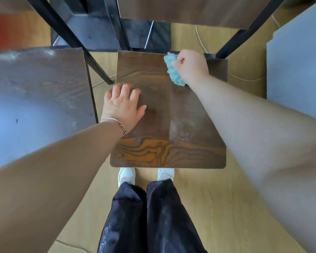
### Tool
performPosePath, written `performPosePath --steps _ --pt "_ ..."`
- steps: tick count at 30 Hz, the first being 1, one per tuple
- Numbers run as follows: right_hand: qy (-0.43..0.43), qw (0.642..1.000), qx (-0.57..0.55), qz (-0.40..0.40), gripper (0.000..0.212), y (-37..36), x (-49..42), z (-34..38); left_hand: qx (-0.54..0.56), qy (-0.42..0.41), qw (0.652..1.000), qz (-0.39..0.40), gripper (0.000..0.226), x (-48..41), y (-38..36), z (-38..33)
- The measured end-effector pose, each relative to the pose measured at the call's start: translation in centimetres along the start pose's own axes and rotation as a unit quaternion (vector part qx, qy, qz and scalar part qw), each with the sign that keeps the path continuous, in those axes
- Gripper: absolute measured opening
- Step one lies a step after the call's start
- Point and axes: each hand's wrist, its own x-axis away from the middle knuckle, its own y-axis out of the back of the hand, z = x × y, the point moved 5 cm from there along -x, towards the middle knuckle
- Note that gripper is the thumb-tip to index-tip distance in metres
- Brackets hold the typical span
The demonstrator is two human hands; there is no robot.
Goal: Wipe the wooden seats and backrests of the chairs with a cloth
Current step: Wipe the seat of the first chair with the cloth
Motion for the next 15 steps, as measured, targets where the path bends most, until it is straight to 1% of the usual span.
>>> performPosePath --steps 3,6,11,15 --pt "-0.031 0.999 0.009 0.019 0.017 0.2 -3.8 -0.1 0.0 0.002 1.0 -0.013 0.053 -3.1 0.7 -0.5" --pt "-0.042 0.998 0.039 0.036 0.022 -0.5 -4.3 0.0 0.012 0.004 1.0 -0.024 0.053 -4.9 1.0 -1.3" --pt "-0.043 0.996 0.065 0.031 0.021 -1.1 -2.6 0.2 0.019 -0.005 1.0 -0.013 0.052 -4.6 0.7 -2.3" --pt "-0.003 0.995 0.088 0.036 0.02 -2.5 1.7 0.3 0.025 -0.007 1.0 0.016 0.053 -1.6 -0.2 -2.2"
